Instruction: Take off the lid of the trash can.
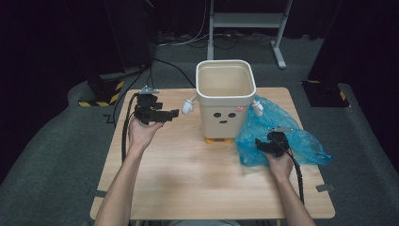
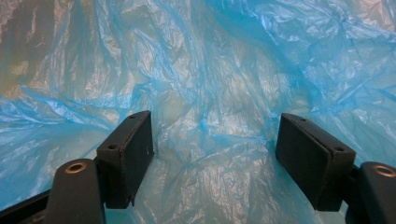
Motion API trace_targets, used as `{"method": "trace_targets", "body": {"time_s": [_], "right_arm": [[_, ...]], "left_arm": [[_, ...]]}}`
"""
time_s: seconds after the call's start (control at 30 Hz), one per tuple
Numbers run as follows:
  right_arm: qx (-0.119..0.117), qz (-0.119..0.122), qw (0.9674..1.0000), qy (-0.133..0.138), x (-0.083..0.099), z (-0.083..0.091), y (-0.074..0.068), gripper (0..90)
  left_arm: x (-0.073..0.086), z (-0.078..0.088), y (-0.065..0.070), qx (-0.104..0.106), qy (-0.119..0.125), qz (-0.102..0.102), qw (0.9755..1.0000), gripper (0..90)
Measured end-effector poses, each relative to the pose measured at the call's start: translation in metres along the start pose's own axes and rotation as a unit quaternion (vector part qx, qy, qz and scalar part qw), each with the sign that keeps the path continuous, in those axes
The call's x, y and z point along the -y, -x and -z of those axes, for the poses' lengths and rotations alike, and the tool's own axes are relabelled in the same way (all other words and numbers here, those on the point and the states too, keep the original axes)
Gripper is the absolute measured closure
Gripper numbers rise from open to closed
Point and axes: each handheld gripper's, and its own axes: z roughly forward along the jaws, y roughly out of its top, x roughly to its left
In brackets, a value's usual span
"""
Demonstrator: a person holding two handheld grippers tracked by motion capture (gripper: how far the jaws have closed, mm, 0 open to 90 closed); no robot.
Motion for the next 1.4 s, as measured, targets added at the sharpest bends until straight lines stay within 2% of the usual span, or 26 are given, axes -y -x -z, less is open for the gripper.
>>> {"method": "trace_targets", "body": {"time_s": [0.07, 0.2, 0.3, 0.47, 0.57, 0.63, 0.77, 0.83, 0.93, 1.4], "right_arm": [[0.000, 0.000, 1.0000, 0.000, 0.000, 0.000, 0.000, 27.5], [-0.001, 0.001, 1.0000, 0.000, 0.000, 0.000, 0.000, 27.9], [-0.001, 0.001, 1.0000, 0.000, 0.000, 0.000, 0.000, 28.0], [-0.001, 0.001, 1.0000, 0.000, 0.000, 0.000, 0.000, 28.1], [-0.004, 0.003, 1.0000, 0.001, 0.000, 0.000, 0.000, 30.4], [-0.006, 0.003, 1.0000, 0.002, 0.000, 0.000, 0.000, 31.5], [-0.006, 0.003, 1.0000, 0.002, 0.000, 0.000, 0.000, 31.8], [-0.006, 0.003, 1.0000, 0.002, 0.000, 0.000, 0.000, 31.8], [-0.005, 0.003, 1.0000, 0.003, 0.000, 0.000, 0.000, 31.8], [-0.003, 0.002, 1.0000, 0.003, 0.000, 0.000, 0.000, 31.8]], "left_arm": [[-0.005, 0.001, 0.001, 0.001, 0.006, -0.007, 1.0000, 18.6], [-0.015, 0.001, 0.000, 0.014, 0.009, 0.004, 0.9998, 14.6], [-0.023, 0.004, -0.001, 0.016, 0.017, 0.007, 0.9997, 14.1], [-0.037, 0.010, 0.004, 0.014, 0.029, -0.014, 0.9994, 14.1], [-0.044, 0.015, 0.010, 0.005, 0.043, -0.032, 0.9986, 16.9], [-0.050, 0.017, 0.012, 0.007, 0.051, -0.031, 0.9982, 17.3], [-0.061, 0.020, 0.015, 0.010, 0.050, -0.024, 0.9984, 17.6], [-0.065, 0.022, 0.020, -0.004, 0.048, -0.042, 0.9980, 22.7], [-0.072, 0.021, 0.026, -0.008, 0.047, -0.049, 0.9976, 24.9], [-0.103, 0.015, 0.032, 0.010, 0.060, -0.046, 0.9971, 30.6]]}}
